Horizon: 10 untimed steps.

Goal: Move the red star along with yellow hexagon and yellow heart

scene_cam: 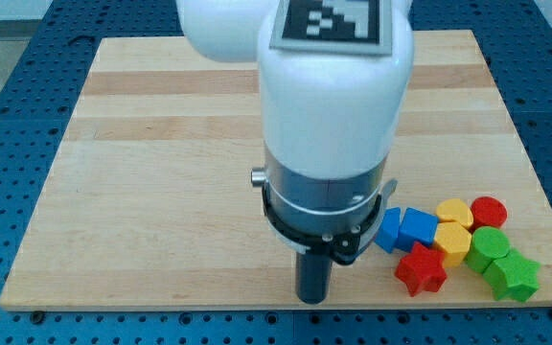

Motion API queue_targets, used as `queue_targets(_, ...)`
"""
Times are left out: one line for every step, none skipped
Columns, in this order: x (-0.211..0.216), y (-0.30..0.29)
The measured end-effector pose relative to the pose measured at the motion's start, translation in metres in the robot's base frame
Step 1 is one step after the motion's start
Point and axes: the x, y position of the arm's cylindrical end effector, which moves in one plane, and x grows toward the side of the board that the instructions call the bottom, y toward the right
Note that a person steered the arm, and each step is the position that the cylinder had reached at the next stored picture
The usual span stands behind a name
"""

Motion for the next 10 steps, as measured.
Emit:
queue_targets(0.000,0.003)
queue_targets(-0.001,0.018)
queue_targets(-0.001,0.058)
queue_targets(0.000,0.088)
queue_targets(-0.001,0.114)
queue_targets(-0.001,0.155)
queue_targets(-0.001,0.159)
queue_targets(-0.001,0.159)
queue_targets(-0.018,0.159)
queue_targets(-0.027,0.159)
